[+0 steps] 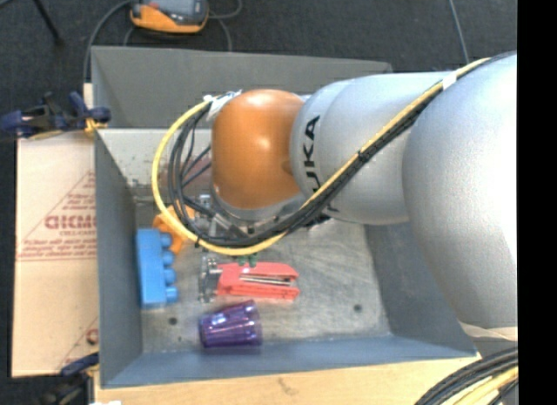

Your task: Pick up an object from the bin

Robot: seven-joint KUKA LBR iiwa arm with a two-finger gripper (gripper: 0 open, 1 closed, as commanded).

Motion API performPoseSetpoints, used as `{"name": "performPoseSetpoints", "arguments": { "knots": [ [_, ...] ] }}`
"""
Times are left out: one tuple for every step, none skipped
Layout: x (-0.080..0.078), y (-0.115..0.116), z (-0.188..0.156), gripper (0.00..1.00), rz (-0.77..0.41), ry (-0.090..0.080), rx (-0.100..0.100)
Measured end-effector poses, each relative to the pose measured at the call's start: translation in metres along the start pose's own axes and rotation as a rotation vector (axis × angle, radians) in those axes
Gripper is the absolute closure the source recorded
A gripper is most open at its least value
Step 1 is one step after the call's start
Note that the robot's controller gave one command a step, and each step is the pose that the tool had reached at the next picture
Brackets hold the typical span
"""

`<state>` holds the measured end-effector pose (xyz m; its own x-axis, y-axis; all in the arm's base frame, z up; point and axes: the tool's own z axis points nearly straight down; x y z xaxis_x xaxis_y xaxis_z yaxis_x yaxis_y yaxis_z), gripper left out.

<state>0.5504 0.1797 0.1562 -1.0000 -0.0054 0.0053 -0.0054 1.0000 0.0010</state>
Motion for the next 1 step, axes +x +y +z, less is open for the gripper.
{"name": "performPoseSetpoints", "arguments": {
  "knots": [
    [-0.0021,-0.0008,-0.0045,0.00,0.005,-0.007,-0.002]
  ]
}}
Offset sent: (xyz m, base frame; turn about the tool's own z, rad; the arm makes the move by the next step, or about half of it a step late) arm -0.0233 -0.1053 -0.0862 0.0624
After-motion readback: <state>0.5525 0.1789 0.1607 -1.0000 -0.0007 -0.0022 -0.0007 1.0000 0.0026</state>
